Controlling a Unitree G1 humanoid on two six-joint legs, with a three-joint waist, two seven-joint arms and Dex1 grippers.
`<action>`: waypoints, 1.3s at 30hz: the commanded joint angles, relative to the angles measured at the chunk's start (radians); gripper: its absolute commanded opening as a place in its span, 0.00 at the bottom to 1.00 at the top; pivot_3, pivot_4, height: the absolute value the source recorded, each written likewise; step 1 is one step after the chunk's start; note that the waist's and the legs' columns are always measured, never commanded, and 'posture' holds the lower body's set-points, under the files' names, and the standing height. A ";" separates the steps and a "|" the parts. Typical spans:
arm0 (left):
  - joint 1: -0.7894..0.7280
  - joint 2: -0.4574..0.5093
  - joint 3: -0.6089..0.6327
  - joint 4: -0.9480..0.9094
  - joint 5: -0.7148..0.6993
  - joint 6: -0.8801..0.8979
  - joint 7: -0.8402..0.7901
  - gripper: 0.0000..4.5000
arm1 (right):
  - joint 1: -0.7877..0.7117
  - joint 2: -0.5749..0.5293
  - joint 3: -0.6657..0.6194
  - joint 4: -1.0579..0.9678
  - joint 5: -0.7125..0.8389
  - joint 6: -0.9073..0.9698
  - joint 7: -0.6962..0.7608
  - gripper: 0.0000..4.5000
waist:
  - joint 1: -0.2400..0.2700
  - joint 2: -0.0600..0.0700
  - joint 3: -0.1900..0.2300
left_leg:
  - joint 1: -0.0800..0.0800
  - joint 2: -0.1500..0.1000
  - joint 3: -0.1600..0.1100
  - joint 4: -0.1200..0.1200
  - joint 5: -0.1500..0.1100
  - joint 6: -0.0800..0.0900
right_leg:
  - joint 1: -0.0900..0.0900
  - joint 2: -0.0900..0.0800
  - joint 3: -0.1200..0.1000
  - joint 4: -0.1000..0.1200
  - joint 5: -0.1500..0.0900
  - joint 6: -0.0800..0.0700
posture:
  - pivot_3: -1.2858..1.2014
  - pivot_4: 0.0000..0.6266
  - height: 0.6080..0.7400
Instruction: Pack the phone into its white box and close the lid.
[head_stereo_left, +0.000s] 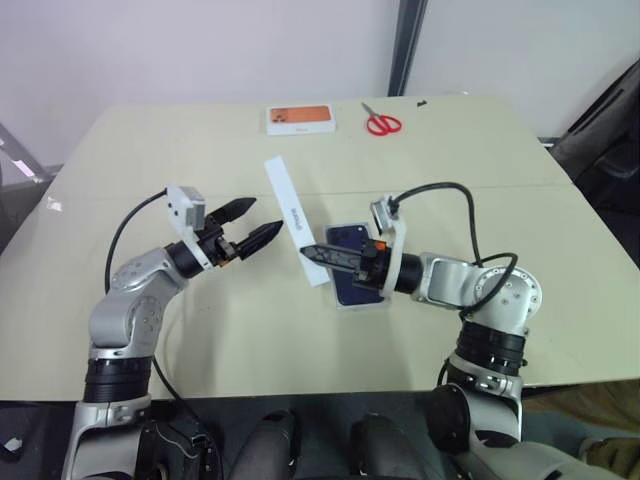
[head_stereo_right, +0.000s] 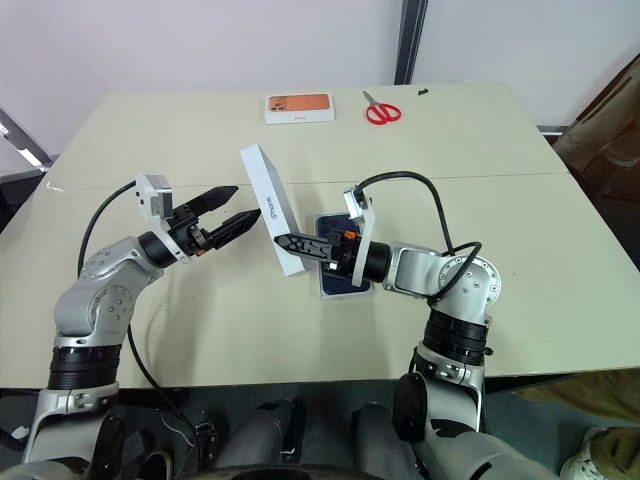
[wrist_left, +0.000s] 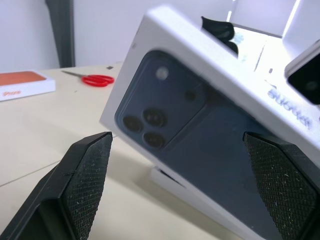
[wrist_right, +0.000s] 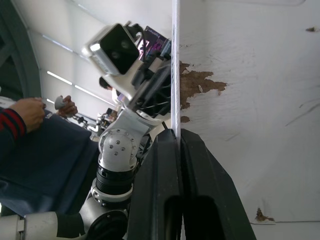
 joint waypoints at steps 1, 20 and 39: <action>0.007 0.017 0.013 -0.037 -0.013 -0.016 -0.009 0.99 | 0.007 0.007 0.000 0.019 0.099 0.007 -0.068 0.01 | -0.002 0.000 0.000 | 0.000 0.000 0.000 0.000 0.000 0.000 | 0.000 0.000 0.000 0.000 0.000 0.000 | 0.52 0.24 0.95; 0.085 -0.031 -0.105 -0.020 0.024 0.001 -0.018 0.02 | 0.052 -0.018 0.002 0.148 0.175 -0.069 -0.292 0.00 | 0.001 0.000 0.000 | 0.000 0.000 0.000 0.000 0.000 0.001 | 0.001 0.000 0.000 0.000 0.000 0.000 | 0.52 0.24 0.95; -0.025 -0.191 -0.238 0.033 0.128 -0.025 0.077 0.00 | 0.063 -0.509 0.116 0.008 0.034 -0.293 0.060 0.60 | 0.007 0.001 0.001 | 0.000 0.000 0.001 0.002 -0.001 0.003 | 0.003 0.000 -0.001 -0.002 0.000 0.000 | 0.52 0.24 0.95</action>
